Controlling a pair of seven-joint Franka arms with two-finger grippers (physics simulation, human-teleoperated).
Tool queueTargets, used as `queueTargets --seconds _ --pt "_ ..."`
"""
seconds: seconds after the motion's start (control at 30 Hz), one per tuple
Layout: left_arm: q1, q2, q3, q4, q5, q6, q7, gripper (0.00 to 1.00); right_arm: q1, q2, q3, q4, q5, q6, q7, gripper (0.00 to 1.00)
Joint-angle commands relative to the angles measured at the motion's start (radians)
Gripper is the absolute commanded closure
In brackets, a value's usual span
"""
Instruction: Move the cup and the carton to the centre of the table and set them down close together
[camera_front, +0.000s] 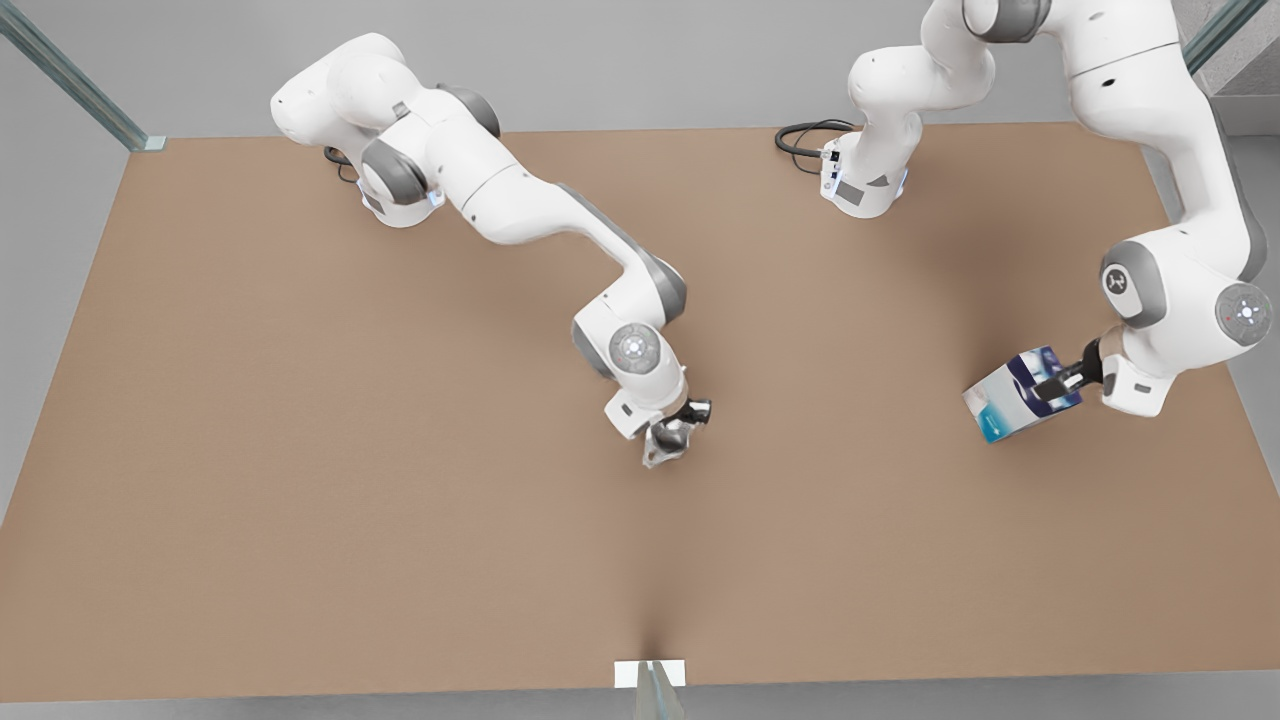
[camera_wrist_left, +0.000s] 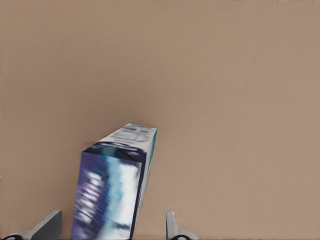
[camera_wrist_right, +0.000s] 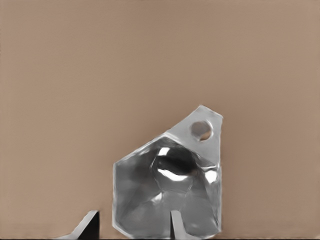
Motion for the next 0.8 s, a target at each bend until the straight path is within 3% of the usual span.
queueTargets --seconds 0.0,0.1,0.13,0.2,0.3,0.33,0.4,0.47,0.5,0.53,0.63,0.7,0.77 --pt "0.000 0.002 0.004 0.000 0.002 0.000 0.000 0.00 0.000 -0.006 -0.002 0.009 0.000 -0.019 0.000 0.29" --pt "0.001 0.023 0.016 -0.014 0.000 0.003 0.005 0.00 -0.012 -0.078 -0.016 -0.003 0.044 -0.048 -0.008 0.26" --pt "0.003 0.031 0.016 -0.014 0.000 0.001 0.005 0.00 -0.015 -0.119 -0.048 -0.043 0.037 -0.056 -0.011 0.20" --pt "0.003 0.046 0.016 -0.014 0.000 0.003 0.005 0.00 -0.129 -0.273 -0.071 -0.225 0.032 -0.053 -0.336 0.00" --pt "0.003 0.060 0.016 -0.014 0.000 -0.003 0.005 0.00 -0.293 -0.457 -0.082 -0.448 -0.104 -0.071 -0.514 0.00" --pt "0.003 0.063 0.016 -0.015 0.000 -0.003 0.005 0.00 -0.294 -0.500 -0.142 -0.469 -0.152 -0.082 -0.505 0.00" --pt "0.003 0.089 0.016 -0.028 -0.001 0.001 0.005 0.00 -0.431 -0.692 -0.148 -0.613 -0.156 -0.130 -0.590 0.00" --pt "0.003 0.106 0.016 -0.028 -0.003 0.004 0.005 0.00 -0.583 -0.758 -0.143 -0.627 -0.156 -0.140 -0.804 0.00" --pt "0.003 0.108 0.016 -0.029 -0.003 0.001 0.005 0.18 -0.630 -0.752 -0.143 -0.623 -0.156 -0.153 -0.897 0.00" --pt "0.003 0.109 0.016 -0.029 -0.003 -0.002 0.006 0.43 -0.610 -0.753 -0.145 -0.615 -0.182 -0.156 -0.902 0.00" --pt "0.004 0.106 0.016 -0.028 -0.003 -0.005 0.006 0.47 -0.615 -0.667 -0.136 -0.468 -0.192 -0.245 -0.900 0.00" --pt "0.003 0.103 0.015 -0.028 -0.004 -0.006 0.000 0.47 -0.722 -0.664 0.007 -0.466 -0.241 -0.239 -0.831 0.00" --pt "0.001 0.075 0.007 -0.023 -0.006 -0.028 -0.014 0.46 -0.722 -0.666 0.003 -0.468 -0.236 -0.245 -0.830 0.00"
